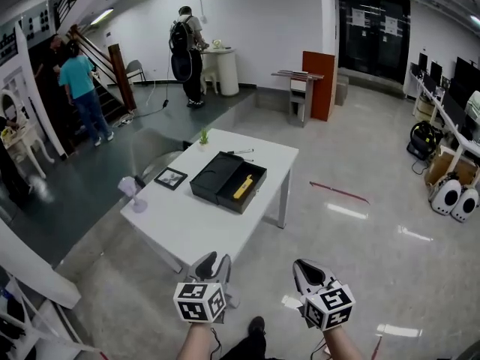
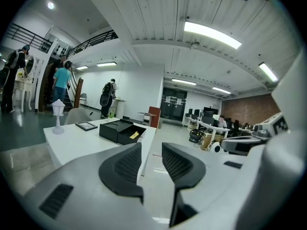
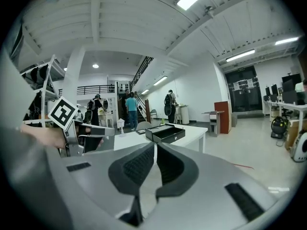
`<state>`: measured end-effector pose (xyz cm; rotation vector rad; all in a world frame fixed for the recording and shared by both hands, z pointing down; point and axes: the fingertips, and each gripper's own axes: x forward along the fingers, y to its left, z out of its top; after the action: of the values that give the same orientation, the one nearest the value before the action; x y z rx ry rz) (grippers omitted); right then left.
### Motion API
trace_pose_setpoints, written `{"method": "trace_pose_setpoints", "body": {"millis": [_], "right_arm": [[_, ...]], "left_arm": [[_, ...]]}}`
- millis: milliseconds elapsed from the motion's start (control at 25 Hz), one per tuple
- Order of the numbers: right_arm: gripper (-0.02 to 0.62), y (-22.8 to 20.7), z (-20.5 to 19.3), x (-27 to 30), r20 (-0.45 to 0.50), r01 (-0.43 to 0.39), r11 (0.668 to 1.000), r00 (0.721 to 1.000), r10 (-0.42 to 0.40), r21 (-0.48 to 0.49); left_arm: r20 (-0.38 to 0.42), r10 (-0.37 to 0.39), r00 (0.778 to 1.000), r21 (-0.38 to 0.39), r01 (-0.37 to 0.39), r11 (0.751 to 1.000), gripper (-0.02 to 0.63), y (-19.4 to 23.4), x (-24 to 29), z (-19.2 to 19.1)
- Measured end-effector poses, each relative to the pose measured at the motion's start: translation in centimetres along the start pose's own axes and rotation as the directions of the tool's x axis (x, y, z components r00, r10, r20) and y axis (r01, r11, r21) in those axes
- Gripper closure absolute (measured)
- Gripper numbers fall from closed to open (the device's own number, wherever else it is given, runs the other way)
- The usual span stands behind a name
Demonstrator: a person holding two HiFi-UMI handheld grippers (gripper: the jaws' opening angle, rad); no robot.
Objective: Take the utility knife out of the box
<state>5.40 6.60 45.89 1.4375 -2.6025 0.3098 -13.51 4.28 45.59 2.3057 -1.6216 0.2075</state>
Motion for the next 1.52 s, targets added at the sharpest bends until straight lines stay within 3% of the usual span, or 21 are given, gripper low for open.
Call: {"method": "trace_pose_setpoints", "body": {"millis": [320, 680, 1120, 1520], "right_arm": [[0.594, -4.0, 4.0, 10.4, -0.002, 0.031, 1.0, 1.0, -0.031, 0.002], [0.594, -6.5, 5.7, 16.5, -0.015, 0.067, 0.998, 0.998, -0.067, 0.008], [0.594, -9.0, 5.5, 21.3, -0.04, 0.048, 0.998, 0.998, -0.046, 0.036], [0.594, -13.3, 6.5, 27.3, -0.042, -0.02, 0.998, 0.999, 0.022, 0.055]], "left_arm": [[-0.006, -0.027, 1.0, -0.002, 0.027, 1.0, 0.489, 5.6, 9.3, 4.2], [-0.035, -0.057, 0.998, -0.001, 0.057, 0.998, 0.476, 9.3, 15.5, 5.9], [-0.106, -0.063, 0.992, 0.091, 0.072, 0.993, 0.473, 11.3, 22.5, 7.1], [-0.207, -0.056, 0.977, 0.169, 0.092, 0.981, 0.469, 11.7, 30.0, 8.0]]}}
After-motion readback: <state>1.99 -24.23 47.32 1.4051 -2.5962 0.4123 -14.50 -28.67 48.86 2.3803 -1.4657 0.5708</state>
